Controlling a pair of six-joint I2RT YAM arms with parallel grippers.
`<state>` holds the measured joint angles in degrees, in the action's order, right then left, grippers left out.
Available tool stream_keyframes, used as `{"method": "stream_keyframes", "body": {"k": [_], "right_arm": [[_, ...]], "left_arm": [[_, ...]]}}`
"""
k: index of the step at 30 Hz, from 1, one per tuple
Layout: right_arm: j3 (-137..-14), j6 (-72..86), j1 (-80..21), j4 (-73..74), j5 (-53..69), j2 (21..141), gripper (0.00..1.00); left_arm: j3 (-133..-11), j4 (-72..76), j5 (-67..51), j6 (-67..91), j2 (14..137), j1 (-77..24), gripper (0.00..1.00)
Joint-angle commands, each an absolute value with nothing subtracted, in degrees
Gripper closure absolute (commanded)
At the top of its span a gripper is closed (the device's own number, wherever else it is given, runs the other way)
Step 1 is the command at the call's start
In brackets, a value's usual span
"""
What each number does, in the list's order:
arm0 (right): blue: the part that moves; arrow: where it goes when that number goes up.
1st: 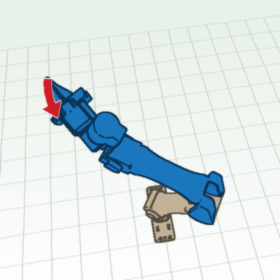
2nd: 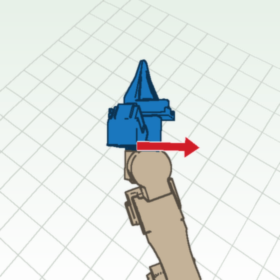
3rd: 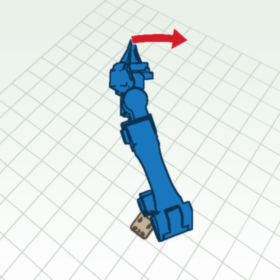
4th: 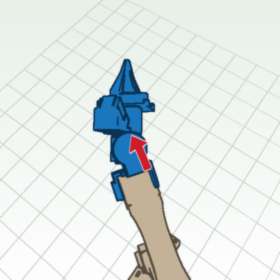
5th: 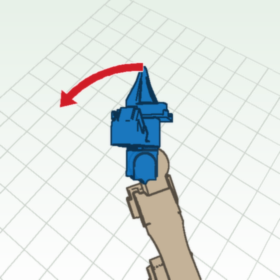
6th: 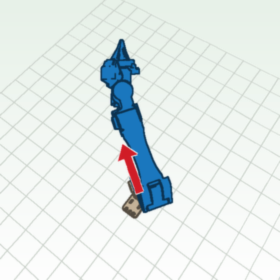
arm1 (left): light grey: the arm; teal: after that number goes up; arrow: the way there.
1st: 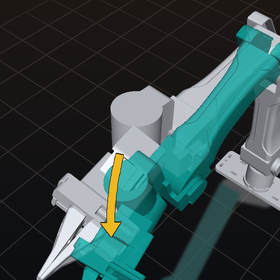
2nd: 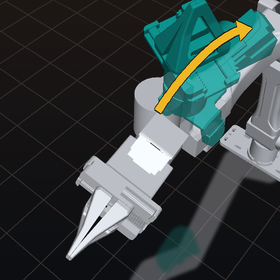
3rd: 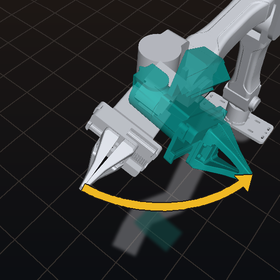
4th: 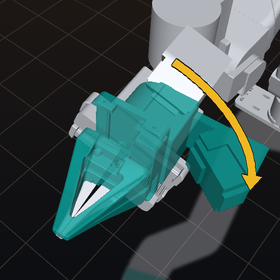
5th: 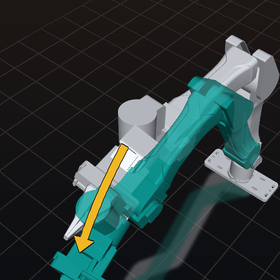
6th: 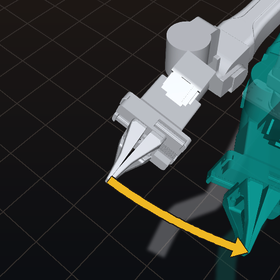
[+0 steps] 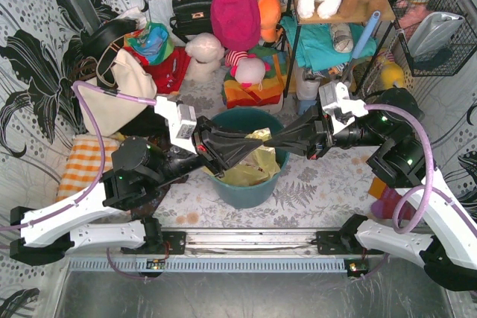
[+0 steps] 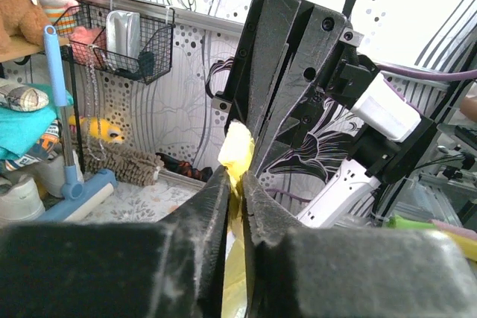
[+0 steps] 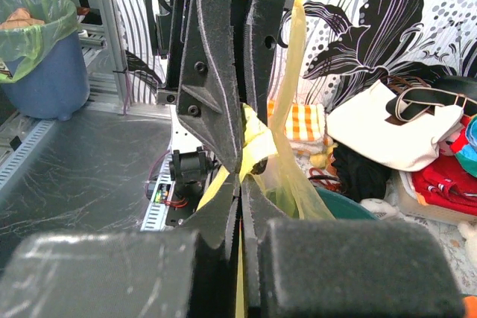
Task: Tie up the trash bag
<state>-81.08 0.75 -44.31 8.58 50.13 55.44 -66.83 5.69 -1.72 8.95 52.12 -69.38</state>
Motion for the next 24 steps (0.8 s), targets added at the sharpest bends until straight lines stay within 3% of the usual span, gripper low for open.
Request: {"method": "stream_keyframes", "body": {"k": [1, 4, 5, 6, 8, 11, 17, 24], "right_arm": [[-80.33, -0.06, -44.29, 7.76, 51.24, 54.92, 1.00], [-80.61, 0.11, -44.30, 7.95, 49.83, 54.72, 1.00], [-81.09, 0.54, -44.24, 8.06, 48.68, 54.65, 0.91], [-81.76, 0.91, -44.27, 8.34, 47.34, 54.63, 0.74], [-84.12, 1.72, -44.24, 9.31, 44.94, 54.86, 0.61], [-88.69, 3.67, -44.29, 9.97, 43.43, 56.23, 0.50], [-95.46, 9.80, -44.24, 7.43, 41.84, 60.65, 0.46], [-110.05, 11.34, -44.25, 14.94, 45.91, 72.51, 0.44]], "left_arm": [[-68.70, 9.24, -1.62, 8.87, 52.16, -69.65, 0.89], [-69.37, 8.72, -2.09, 8.83, 52.52, -69.61, 1.00], [-69.49, 8.45, -2.37, 8.73, 52.70, -69.61, 1.00], [-69.58, 8.13, -2.58, 8.56, 52.82, -69.61, 1.00], [-69.36, 7.78, -3.58, 8.17, 53.08, -69.61, 1.00], [-68.47, 8.05, -5.90, 7.60, 53.12, -69.65, 1.00], [-67.16, 8.18, -10.75, 6.42, 53.19, -69.61, 1.00], [-66.00, 6.44, -15.22, 4.93, 52.91, -69.61, 1.00]]}}
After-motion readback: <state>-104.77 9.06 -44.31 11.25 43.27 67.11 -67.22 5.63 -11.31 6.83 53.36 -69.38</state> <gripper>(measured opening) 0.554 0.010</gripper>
